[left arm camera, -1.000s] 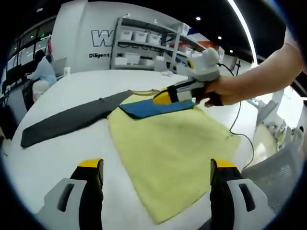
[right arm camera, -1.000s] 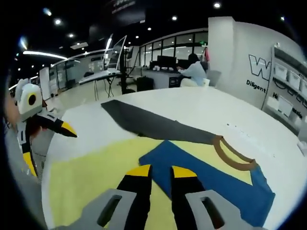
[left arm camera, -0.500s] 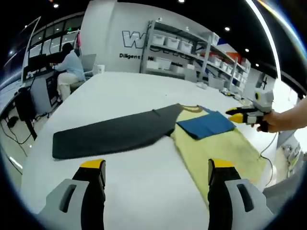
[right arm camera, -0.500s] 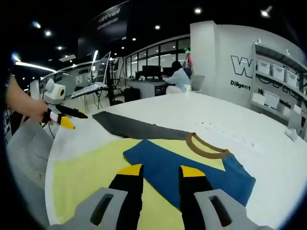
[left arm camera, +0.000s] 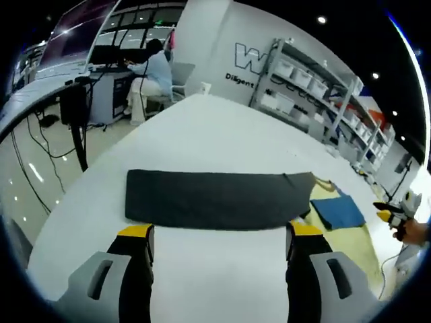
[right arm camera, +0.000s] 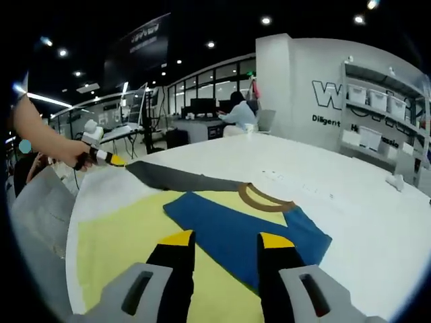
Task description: Fold the garment on the visible template until the final outline fits inside the template.
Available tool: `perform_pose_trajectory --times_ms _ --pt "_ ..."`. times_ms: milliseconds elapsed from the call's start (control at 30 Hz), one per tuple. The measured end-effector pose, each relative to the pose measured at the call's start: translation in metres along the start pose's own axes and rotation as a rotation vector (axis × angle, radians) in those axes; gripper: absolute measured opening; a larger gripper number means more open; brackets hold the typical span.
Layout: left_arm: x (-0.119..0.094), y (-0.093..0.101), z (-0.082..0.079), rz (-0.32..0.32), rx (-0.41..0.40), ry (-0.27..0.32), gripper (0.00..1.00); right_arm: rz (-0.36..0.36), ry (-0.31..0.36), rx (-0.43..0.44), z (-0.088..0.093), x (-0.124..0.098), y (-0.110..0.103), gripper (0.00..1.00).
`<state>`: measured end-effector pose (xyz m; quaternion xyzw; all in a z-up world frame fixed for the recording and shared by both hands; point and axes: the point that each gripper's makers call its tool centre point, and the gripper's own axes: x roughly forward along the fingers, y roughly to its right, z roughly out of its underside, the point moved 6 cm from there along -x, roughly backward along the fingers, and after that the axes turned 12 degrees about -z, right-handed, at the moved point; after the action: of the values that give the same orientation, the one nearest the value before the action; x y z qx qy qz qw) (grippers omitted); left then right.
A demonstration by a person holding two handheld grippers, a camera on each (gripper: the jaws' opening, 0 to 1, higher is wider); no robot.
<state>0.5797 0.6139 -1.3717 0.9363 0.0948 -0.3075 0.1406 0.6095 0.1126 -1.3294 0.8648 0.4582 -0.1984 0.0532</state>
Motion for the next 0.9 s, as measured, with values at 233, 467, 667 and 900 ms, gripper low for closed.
perform_pose_trajectory --times_ms 233,467,667,900 --pt "0.013 -0.024 0.001 -0.078 -0.124 -0.033 0.72 0.01 0.011 0.0 -0.001 -0.011 0.002 0.32" --pt "0.009 -0.023 0.002 -0.113 -0.175 -0.035 0.56 0.016 0.016 0.003 0.002 -0.017 0.001 0.3" --pt "0.011 -0.023 -0.002 -0.142 -0.249 -0.03 0.43 0.023 0.019 0.006 0.004 -0.02 0.0 0.3" --pt "0.014 -0.03 -0.002 -0.187 -0.307 -0.032 0.21 0.033 0.022 0.008 0.004 -0.025 0.001 0.29"
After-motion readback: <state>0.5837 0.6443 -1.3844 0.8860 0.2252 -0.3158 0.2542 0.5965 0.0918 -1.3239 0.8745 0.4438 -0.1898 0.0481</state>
